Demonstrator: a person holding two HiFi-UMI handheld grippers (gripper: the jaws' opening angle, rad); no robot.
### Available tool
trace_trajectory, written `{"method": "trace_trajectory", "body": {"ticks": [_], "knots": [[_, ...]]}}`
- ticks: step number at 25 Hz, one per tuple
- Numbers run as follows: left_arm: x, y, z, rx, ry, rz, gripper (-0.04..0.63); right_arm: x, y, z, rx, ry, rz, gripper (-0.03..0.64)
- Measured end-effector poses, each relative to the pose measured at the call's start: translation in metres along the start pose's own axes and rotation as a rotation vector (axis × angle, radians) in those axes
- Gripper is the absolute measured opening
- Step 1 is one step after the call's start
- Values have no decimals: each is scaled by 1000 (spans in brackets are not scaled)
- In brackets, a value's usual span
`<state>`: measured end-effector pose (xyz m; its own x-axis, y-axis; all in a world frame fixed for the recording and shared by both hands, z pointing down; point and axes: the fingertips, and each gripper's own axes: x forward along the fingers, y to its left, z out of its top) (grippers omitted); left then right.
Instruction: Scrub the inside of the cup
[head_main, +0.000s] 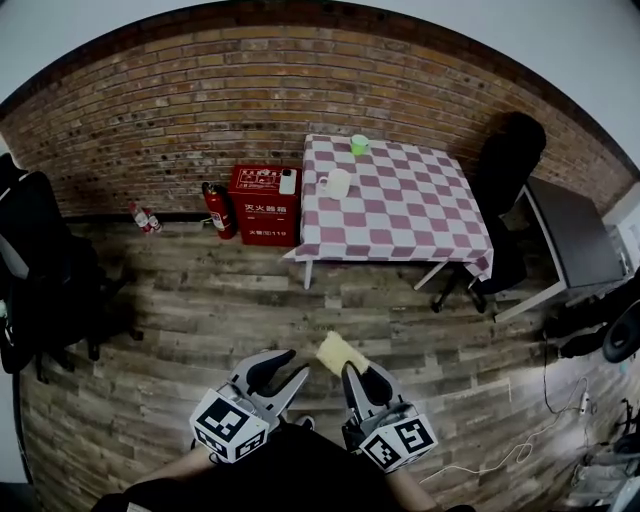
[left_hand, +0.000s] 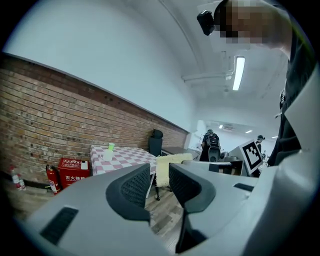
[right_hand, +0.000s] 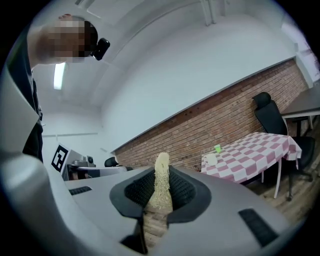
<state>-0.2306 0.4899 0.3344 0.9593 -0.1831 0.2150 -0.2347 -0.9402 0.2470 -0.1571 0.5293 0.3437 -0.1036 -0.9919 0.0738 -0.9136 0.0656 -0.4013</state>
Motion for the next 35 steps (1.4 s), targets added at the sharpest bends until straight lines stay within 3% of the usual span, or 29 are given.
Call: {"method": "trace_trajectory", "body": {"ticks": [4,9,15,20,29,35], "knots": [[22,17,13,18,17,-18,124,29,-16,7,19,24,-8,77],[74,70,18,-5,12,-32,124,78,-62,14,-7,32,-46,77],[139,133,66,43,-4,-122,124,159,-103,46,-41,55,-118,77],[173,202,97,21,-31,-147,124,230,-122,62,-66,91,-151,77],[219,282,101,-36,-8,-117,124,298,-162,65,-57,161,-168,77],[259,305,101,-51,19,-68,124,335,-203,70,-25,181,-108,77]]}}
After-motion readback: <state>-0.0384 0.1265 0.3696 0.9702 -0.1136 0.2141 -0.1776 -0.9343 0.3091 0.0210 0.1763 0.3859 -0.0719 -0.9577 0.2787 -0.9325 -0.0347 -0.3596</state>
